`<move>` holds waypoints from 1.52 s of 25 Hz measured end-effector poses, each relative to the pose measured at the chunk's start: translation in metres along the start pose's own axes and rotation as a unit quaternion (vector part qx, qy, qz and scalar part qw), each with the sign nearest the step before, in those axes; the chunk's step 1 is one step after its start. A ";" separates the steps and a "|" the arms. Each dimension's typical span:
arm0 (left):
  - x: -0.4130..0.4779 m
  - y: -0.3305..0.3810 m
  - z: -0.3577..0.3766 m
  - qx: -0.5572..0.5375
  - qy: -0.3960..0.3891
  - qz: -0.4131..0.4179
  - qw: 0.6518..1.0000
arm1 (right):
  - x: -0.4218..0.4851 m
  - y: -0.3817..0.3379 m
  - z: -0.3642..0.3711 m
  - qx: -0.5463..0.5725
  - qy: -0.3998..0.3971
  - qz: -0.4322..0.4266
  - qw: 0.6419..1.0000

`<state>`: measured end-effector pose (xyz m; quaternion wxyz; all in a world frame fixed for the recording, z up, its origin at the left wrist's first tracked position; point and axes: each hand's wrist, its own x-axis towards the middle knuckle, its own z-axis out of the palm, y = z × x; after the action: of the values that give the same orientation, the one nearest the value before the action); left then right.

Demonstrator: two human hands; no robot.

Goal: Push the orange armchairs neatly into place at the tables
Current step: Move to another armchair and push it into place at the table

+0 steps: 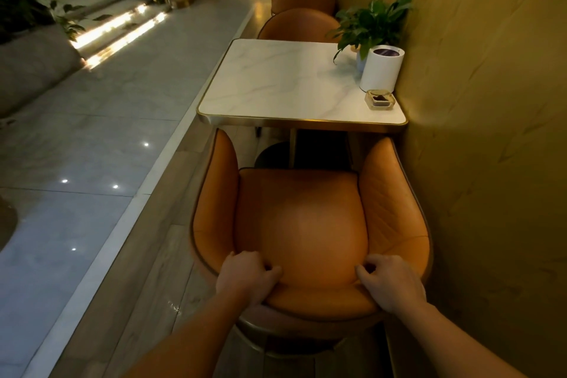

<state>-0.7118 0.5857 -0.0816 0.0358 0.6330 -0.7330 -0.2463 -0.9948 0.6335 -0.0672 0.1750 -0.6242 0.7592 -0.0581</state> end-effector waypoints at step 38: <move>0.043 -0.025 -0.014 0.077 -0.069 -0.023 0.994 | 0.007 -0.040 0.010 0.034 0.103 0.073 0.991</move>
<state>-0.6929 0.5386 -0.0906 -0.0700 0.6323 -0.7356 -0.2328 -0.9550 0.6193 -0.0658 0.1206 -0.5514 0.8144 -0.1348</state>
